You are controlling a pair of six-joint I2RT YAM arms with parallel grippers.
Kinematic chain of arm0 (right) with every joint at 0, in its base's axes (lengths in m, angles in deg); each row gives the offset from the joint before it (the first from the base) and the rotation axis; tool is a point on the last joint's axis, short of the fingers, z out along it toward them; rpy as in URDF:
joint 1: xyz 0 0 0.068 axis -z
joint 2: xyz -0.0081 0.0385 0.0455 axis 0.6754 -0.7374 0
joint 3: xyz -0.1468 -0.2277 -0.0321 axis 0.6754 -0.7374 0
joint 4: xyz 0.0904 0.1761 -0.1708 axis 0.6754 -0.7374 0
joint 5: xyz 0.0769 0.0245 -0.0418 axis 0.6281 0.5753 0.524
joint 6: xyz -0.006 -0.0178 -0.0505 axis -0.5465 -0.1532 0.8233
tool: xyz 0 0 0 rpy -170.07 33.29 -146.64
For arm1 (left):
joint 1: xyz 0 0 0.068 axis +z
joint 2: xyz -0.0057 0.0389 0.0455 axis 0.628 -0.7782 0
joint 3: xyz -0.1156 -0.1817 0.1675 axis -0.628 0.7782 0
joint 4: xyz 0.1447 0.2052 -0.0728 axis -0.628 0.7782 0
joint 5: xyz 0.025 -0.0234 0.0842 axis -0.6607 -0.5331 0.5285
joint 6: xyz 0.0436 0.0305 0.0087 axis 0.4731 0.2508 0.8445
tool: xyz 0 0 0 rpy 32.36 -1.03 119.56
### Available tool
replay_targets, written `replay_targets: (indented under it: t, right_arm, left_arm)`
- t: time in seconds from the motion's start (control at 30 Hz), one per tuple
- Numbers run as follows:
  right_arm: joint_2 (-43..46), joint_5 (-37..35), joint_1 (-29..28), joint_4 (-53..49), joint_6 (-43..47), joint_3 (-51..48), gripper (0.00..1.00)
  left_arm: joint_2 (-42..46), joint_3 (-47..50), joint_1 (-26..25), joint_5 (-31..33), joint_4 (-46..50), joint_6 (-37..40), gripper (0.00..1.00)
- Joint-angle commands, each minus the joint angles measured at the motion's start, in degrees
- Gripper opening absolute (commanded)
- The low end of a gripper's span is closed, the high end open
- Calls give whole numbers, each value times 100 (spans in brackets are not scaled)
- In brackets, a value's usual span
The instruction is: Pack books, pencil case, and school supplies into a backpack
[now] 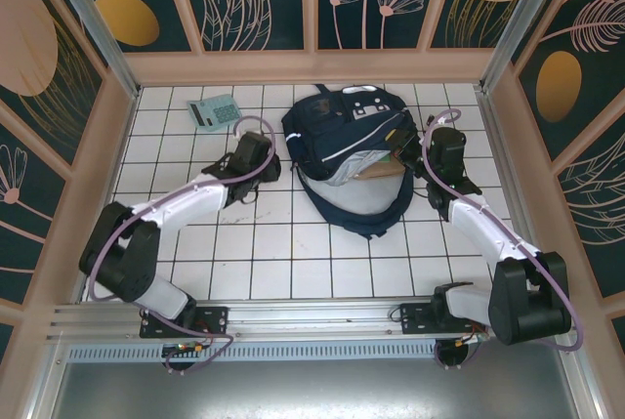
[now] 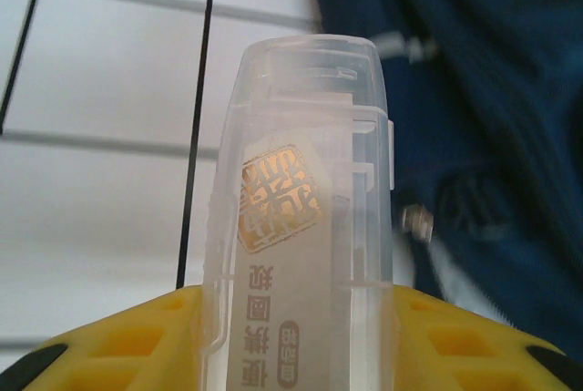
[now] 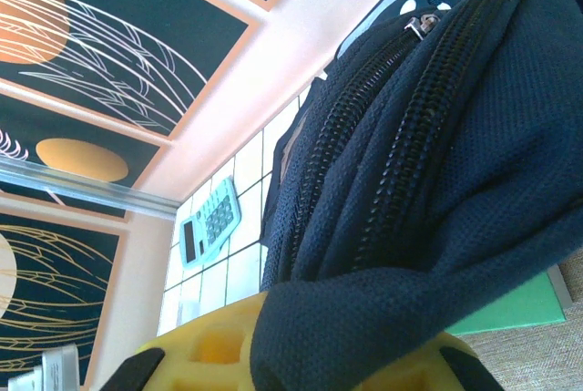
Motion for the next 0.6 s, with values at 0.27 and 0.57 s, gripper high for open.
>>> replay_targets:
  t: [0.27, 0.57]
  right_arm:
    - [227, 77, -215, 407, 138, 120, 3]
    - [241, 24, -300, 381, 179, 121, 3]
  left_arm:
    - [828, 835, -1146, -926, 373, -720, 36]
    - [-109, -98, -1734, -1115, 552, -659, 36]
